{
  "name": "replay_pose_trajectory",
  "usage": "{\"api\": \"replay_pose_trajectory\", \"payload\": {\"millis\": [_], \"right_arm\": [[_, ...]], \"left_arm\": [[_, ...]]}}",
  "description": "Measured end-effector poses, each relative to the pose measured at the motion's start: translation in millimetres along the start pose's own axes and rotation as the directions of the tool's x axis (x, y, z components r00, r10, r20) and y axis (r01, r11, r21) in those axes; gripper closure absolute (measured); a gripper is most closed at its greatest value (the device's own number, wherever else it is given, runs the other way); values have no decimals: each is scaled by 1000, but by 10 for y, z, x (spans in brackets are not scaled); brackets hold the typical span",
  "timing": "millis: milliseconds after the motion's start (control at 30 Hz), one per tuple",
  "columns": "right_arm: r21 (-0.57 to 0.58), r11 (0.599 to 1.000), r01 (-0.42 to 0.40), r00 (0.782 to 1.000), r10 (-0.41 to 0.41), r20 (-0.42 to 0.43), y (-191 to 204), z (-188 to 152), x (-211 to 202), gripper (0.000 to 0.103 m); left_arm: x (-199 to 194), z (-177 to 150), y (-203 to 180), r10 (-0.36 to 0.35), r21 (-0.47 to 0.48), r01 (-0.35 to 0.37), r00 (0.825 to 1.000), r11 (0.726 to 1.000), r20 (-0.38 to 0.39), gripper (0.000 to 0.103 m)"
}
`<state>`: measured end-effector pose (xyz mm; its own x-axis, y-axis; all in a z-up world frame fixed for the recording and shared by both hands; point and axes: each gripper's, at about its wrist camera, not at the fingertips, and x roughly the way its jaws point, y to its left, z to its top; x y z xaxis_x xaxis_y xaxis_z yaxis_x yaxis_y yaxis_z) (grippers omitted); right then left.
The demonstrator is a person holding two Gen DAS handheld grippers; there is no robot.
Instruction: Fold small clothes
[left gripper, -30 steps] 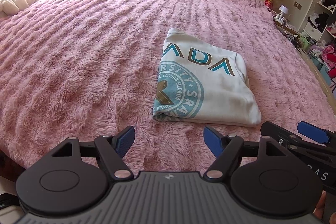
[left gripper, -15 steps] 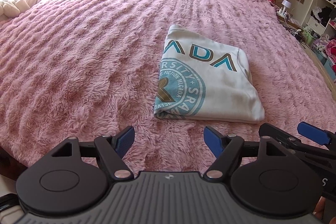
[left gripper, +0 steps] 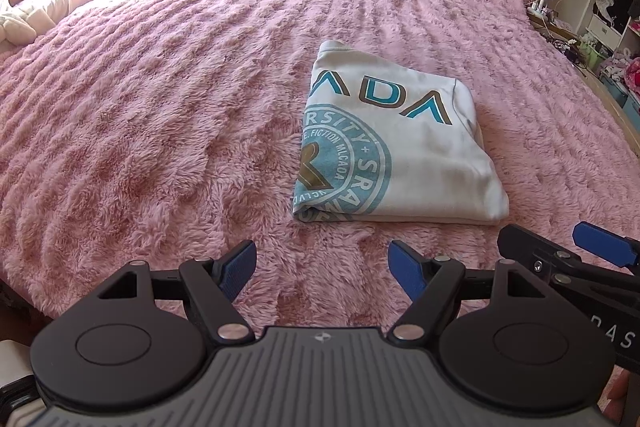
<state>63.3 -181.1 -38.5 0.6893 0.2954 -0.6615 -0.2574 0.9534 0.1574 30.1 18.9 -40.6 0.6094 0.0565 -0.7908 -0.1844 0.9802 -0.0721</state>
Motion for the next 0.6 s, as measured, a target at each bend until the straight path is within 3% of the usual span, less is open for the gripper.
{"api": "replay_pose_trajectory", "payload": {"millis": [600], "right_arm": [[5, 1000, 17, 1000, -17, -14, -35, -34, 57, 21]], "left_arm": [[47, -16, -89, 36, 55, -36, 999, 998, 10, 11]]}}
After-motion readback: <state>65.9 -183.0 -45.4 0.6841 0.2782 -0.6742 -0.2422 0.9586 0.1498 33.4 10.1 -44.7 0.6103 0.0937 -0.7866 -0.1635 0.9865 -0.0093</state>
